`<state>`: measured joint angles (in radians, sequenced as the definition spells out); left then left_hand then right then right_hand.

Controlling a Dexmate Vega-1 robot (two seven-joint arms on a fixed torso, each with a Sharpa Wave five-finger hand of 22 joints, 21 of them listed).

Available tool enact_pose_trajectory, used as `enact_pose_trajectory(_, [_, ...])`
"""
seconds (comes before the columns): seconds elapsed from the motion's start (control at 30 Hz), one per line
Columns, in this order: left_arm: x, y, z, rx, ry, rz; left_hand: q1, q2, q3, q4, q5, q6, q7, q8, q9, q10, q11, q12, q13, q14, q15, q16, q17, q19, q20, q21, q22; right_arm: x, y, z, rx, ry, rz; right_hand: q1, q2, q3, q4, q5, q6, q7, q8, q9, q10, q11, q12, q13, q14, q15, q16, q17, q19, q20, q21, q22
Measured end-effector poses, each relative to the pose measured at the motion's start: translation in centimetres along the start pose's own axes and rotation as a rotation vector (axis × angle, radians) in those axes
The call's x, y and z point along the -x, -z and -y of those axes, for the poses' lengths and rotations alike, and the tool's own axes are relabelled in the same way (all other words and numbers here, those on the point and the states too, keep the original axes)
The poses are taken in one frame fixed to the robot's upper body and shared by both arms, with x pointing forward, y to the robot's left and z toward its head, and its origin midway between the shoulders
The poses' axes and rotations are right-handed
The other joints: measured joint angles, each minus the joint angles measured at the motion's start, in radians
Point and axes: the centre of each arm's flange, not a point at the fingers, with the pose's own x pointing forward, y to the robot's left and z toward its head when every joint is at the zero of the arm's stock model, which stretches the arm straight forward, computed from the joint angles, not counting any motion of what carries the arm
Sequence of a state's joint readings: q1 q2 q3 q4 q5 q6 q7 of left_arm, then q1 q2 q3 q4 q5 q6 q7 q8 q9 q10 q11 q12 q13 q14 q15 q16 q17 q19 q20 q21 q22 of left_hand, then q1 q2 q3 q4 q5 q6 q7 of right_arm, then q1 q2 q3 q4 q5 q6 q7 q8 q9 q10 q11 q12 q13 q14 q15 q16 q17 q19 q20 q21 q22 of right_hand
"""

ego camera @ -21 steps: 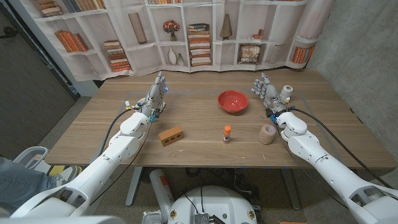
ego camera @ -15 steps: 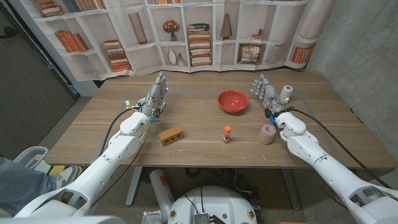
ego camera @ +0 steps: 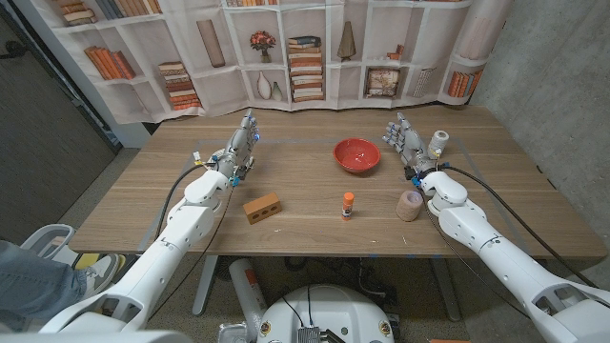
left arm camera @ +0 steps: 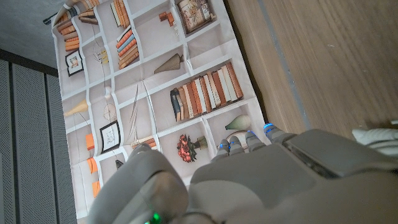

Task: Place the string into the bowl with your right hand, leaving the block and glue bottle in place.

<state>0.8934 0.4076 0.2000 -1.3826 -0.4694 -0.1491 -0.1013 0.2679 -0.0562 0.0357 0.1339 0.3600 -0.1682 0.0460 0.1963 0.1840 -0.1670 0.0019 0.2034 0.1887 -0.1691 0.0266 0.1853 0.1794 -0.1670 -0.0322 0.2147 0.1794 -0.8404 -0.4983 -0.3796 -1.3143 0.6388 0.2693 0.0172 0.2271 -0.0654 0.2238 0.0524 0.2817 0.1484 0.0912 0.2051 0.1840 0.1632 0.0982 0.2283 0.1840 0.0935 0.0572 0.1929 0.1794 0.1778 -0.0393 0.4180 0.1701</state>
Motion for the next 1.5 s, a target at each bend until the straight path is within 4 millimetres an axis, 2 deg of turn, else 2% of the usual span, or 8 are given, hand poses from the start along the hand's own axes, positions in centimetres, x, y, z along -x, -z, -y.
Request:
enact_pose_trajectory(0.67, [0.3,-0.5,0.4,-0.022,-0.002,-0.009,0.008,0.008,0.0,0.0,0.009,-0.002,0.002,0.0,0.0,0.0,0.0,0.004,0.0,0.0,0.0,0.0,0.0,0.0,0.0,0.0,0.0,-0.3,-1.8,0.5,0.017,-0.007,0.039,0.004,0.004,0.003,-0.003,0.0,0.005,-0.006,0.0,0.0,0.012,-0.001,0.0,0.0,0.007,-0.007,0.0,0.0,0.011,0.003,-0.008,0.005])
enact_pose_trajectory(1.37, [0.9,-1.2,0.7,-0.043,-0.001,-0.006,0.013,0.013,-0.004,-0.004,0.009,-0.002,0.002,0.004,0.0,0.0,0.0,0.004,-0.002,0.0,0.0,0.004,0.0,0.0,0.0,0.0,0.0,0.7,-2.9,1.7,0.031,0.001,0.064,0.015,0.004,0.003,-0.003,0.0,0.014,-0.007,0.0,0.0,0.026,-0.005,0.0,0.0,0.021,-0.011,0.0,0.0,0.018,0.003,-0.016,0.005])
enact_pose_trajectory(1.5, [1.0,-1.4,0.7,-0.044,-0.001,-0.004,0.021,0.021,-0.008,-0.008,0.014,-0.002,0.002,0.01,0.0,0.0,0.0,0.015,-0.003,0.0,0.0,0.004,0.0,0.0,0.0,0.0,0.0,0.8,-3.0,1.9,0.03,0.006,0.067,0.02,0.009,0.003,-0.011,0.0,0.021,-0.014,0.0,0.0,0.041,-0.012,0.008,0.0,0.036,-0.018,0.0,0.0,0.022,0.0,-0.022,0.005])
